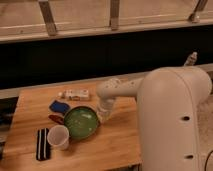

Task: Push the ceramic bowl across the table

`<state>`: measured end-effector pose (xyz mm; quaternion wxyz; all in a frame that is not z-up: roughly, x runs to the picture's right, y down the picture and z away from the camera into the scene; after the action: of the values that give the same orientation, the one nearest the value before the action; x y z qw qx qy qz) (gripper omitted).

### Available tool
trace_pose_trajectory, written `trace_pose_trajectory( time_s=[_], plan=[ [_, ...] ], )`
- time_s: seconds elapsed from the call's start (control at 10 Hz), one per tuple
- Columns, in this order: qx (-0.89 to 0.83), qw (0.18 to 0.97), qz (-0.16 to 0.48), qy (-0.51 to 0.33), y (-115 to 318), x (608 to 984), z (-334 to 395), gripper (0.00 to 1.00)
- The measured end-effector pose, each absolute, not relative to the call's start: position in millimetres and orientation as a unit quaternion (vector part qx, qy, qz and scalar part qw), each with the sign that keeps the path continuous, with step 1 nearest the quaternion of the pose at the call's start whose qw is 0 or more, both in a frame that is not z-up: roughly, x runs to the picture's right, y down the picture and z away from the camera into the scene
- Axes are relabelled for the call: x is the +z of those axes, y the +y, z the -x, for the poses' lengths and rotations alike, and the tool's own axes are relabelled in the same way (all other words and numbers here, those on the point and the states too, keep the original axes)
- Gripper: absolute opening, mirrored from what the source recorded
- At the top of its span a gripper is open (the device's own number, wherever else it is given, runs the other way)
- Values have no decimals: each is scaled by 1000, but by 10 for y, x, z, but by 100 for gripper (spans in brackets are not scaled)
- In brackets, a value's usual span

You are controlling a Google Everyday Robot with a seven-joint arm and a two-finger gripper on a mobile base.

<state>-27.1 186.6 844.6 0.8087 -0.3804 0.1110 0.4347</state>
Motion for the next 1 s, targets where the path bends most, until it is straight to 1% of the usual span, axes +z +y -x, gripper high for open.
trace_pose_trajectory(
  time_s=[0.4, 0.6, 0.8, 1.0],
  plan=[
    [374, 840, 389, 59, 1793, 8198, 828, 0],
    [357, 846, 394, 45, 1810, 8130, 946, 0],
    [363, 855, 365, 60, 1720, 8094, 887, 0],
    [394, 857, 320, 91, 1485, 8068, 563, 0]
  ],
)
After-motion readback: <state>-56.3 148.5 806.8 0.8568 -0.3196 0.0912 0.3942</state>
